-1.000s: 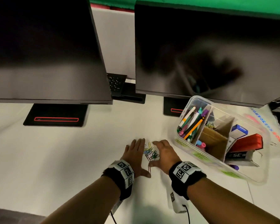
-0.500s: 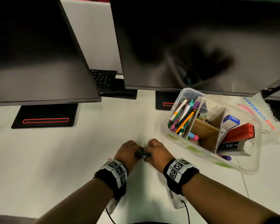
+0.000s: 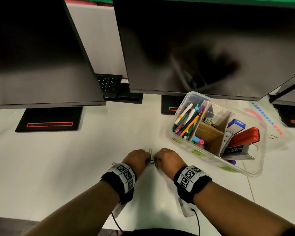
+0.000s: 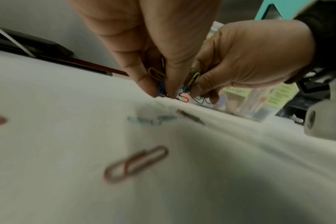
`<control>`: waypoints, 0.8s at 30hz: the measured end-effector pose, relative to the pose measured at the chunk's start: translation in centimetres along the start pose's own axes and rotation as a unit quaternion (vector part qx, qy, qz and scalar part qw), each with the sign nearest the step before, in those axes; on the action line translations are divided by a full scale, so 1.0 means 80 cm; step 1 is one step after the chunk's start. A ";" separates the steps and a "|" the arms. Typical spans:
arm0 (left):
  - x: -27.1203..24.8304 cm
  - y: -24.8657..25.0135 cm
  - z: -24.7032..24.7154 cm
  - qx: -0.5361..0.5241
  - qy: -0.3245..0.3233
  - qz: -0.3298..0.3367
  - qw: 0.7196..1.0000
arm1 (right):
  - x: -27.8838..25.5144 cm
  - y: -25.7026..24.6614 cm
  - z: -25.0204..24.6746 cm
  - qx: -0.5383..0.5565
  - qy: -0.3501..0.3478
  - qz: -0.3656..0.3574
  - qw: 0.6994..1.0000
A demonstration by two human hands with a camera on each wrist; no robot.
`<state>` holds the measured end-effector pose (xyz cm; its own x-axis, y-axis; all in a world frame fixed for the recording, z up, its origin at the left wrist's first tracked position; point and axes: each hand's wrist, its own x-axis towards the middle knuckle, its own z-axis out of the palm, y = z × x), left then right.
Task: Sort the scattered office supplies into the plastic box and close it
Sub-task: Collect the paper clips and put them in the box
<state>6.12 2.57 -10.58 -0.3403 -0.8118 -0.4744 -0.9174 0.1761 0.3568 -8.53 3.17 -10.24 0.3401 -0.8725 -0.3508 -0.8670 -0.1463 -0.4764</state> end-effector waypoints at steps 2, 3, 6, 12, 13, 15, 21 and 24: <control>-0.006 0.004 -0.020 -0.003 0.024 0.019 1.000 | -0.004 -0.005 -0.015 0.010 0.029 0.001 1.000; -0.010 0.006 -0.031 -0.004 0.036 0.029 0.999 | -0.007 -0.010 -0.023 0.011 0.042 0.000 0.999; -0.023 0.014 -0.068 -0.002 0.059 0.055 0.997 | -0.021 -0.025 -0.053 0.026 0.082 -0.008 0.996; -0.031 0.063 -0.133 0.002 0.121 0.090 0.989 | -0.052 -0.033 -0.135 0.068 0.153 -0.009 0.986; -0.027 0.075 -0.141 0.001 0.133 0.095 0.987 | -0.055 -0.028 -0.147 0.077 0.162 0.002 0.984; -0.015 0.103 -0.154 -0.017 0.150 0.099 0.984 | -0.060 -0.011 -0.172 0.102 0.190 0.022 0.976; 0.035 0.182 -0.155 -0.141 0.183 0.075 0.970 | -0.061 0.061 -0.227 0.161 0.276 0.116 0.941; 0.062 0.214 -0.141 -0.189 0.187 0.052 0.963 | -0.050 0.101 -0.240 0.204 0.293 0.147 0.922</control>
<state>-8.97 -4.74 2.29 -0.2637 -0.9568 -0.1224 -0.7172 0.1096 0.6882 -23.87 -3.51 2.82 -0.2469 -0.9662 -0.0741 -0.6405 0.2201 -0.7358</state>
